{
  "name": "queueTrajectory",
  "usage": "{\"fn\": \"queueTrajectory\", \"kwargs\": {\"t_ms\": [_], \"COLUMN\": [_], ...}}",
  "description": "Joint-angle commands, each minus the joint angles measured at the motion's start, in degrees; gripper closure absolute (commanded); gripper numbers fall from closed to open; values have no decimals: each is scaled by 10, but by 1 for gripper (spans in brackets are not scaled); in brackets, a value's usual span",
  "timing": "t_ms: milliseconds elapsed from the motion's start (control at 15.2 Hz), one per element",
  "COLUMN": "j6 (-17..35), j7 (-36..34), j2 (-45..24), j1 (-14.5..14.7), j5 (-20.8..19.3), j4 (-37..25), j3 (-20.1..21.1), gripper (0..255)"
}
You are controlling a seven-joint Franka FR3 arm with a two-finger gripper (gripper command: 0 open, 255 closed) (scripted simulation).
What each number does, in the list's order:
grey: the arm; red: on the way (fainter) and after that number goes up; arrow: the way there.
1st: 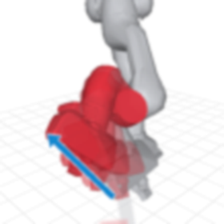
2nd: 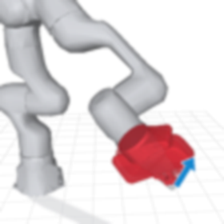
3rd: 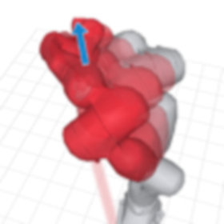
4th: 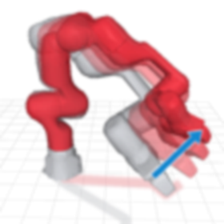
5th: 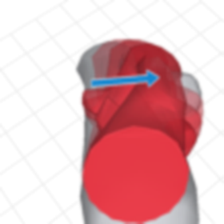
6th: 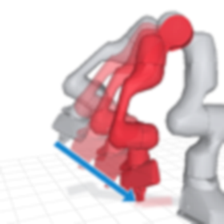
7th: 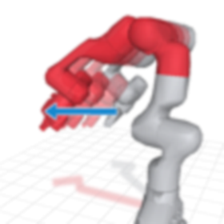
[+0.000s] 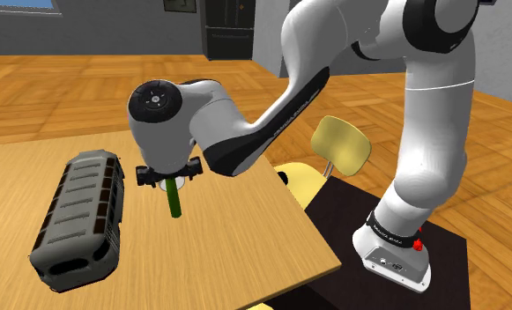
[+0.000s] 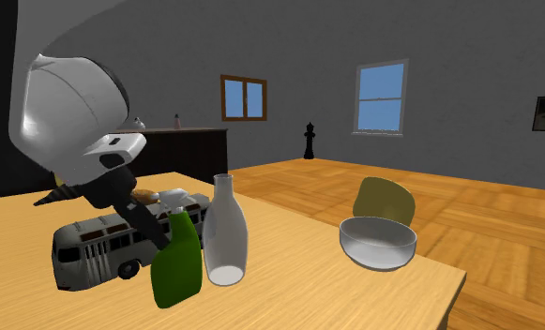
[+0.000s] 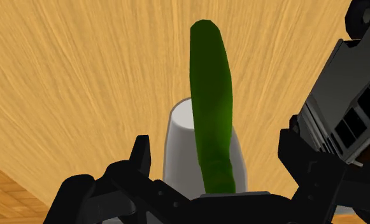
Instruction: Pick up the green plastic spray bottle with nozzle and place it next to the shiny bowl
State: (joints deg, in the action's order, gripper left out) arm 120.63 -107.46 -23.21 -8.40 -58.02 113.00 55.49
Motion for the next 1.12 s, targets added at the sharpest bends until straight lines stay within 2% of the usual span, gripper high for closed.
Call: {"fn": "queueTrajectory", "kwargs": {"t_ms": [0, 396, 924, 990, 1056], "j6": [-8, 9, 9, 9, 9], "j7": [-15, -31, -31, -31, -31], "j2": [-24, -61, -61, -61, -61], "j1": [20, 30, 30, 30, 30], "j5": [-21, -61, -61, -61, -61], "j4": [-18, -24, -24, -24, -24], "j3": [-15, -44, -44, -44, -44], "gripper": [0, 0, 0, 255, 255]}}
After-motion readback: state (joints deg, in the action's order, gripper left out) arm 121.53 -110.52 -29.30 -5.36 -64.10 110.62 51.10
